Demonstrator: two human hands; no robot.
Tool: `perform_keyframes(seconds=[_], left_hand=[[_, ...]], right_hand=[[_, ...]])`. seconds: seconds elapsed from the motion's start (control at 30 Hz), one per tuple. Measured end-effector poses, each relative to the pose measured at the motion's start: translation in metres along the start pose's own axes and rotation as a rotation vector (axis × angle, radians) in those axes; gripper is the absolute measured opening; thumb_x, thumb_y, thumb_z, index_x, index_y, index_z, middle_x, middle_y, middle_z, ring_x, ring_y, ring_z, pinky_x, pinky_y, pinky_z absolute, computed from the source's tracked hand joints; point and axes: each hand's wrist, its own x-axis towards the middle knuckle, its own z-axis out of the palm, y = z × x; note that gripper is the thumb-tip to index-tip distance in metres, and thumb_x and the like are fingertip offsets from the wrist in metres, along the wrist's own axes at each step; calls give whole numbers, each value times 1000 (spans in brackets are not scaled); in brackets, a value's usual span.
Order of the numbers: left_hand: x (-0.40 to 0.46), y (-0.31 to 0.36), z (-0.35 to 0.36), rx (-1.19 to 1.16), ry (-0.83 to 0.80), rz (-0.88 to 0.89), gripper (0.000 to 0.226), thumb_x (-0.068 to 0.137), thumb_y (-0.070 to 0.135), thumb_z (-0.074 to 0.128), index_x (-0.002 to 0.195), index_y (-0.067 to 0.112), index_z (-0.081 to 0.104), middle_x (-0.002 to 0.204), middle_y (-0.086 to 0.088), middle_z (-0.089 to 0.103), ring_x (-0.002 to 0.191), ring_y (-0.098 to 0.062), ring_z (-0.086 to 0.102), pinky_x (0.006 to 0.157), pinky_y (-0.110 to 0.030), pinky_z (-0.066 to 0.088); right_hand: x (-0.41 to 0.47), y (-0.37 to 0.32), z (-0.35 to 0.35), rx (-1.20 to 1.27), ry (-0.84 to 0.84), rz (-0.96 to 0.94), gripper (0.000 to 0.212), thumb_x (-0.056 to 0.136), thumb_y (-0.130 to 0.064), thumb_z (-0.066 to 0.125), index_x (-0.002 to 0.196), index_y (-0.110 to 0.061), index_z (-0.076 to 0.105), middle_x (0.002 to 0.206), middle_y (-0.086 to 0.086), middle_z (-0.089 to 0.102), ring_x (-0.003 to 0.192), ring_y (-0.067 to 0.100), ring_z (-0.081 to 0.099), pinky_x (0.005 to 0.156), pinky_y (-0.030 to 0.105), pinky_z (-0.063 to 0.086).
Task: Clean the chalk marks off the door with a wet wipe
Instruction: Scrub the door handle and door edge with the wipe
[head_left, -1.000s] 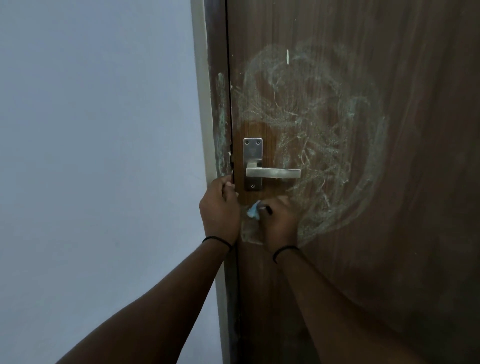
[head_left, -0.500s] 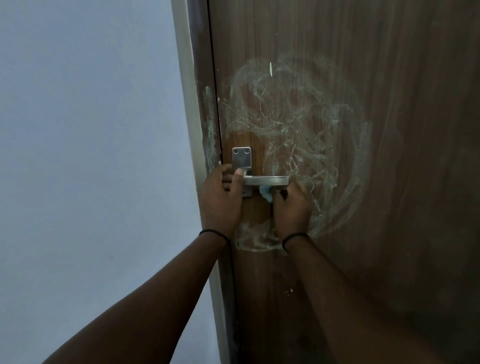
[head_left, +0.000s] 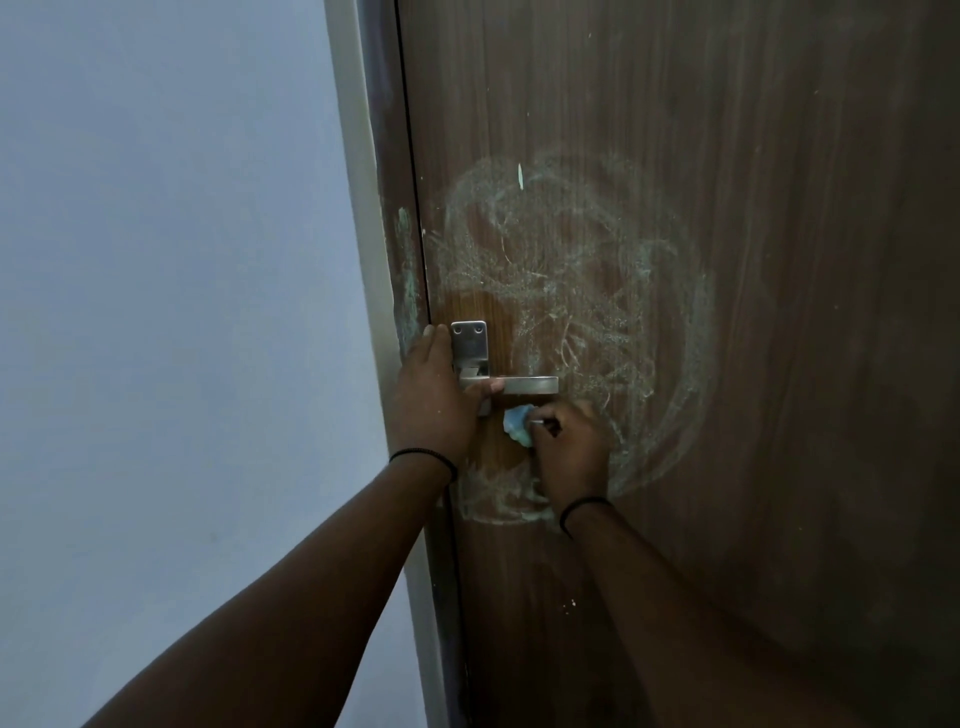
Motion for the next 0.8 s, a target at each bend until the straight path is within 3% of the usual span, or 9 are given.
perform_keyframes(seconds=[0.13,0.2,0.37,0.57,0.67,0.73,0.8], left_hand=[[3,1,-3,24,-73,-5,79,82,46,71,145,12,37,152,-10,40,139,-26,39,111,-45,39],[2,2,-3,5,-101,-12,82,85,44,69,150,13,31,158,-9,31,146,-25,28,117,-45,31],[2,2,-1,-11,-136,-24,80,87,44,66,152,16,29,159,-7,29,147,-26,25,118,-46,29],[2,2,1,-11,-141,-32,78,89,44,64,152,17,27,160,-7,28,148,-26,23,119,-46,28],[1,3,3,-1,-146,-24,77,90,42,63,152,15,26,160,-7,27,149,-26,21,119,-44,27],[0,4,2,0,-146,-23,76,90,41,63,152,14,27,159,-7,29,149,-26,21,119,-42,27],[0,5,0,-4,-147,-26,73,89,41,64,150,15,33,155,-8,37,144,-27,31,116,-45,34]], right_hand=[[9,-2,-6,79,104,148,10,81,-10,70,81,-21,71,92,-2,60,79,5,58,71,21,52],[25,-8,-13,53,143,127,10,80,-12,71,84,-22,71,94,-3,60,82,11,59,71,18,48],[62,-21,-30,-82,1,-128,10,80,-10,71,85,-18,74,91,-1,61,82,8,54,72,14,40],[47,-1,-44,-352,-226,-499,10,88,-6,64,96,-1,69,98,12,61,88,24,56,73,34,47],[39,3,-40,-419,-231,-507,12,88,-3,62,96,-1,70,98,14,64,90,30,59,78,38,49],[36,1,-36,-327,-170,-484,10,86,0,64,92,-1,71,95,12,65,86,26,60,74,37,51],[42,-4,-35,-193,-109,-334,9,85,-5,66,92,-8,71,91,6,66,83,21,61,74,36,53]])
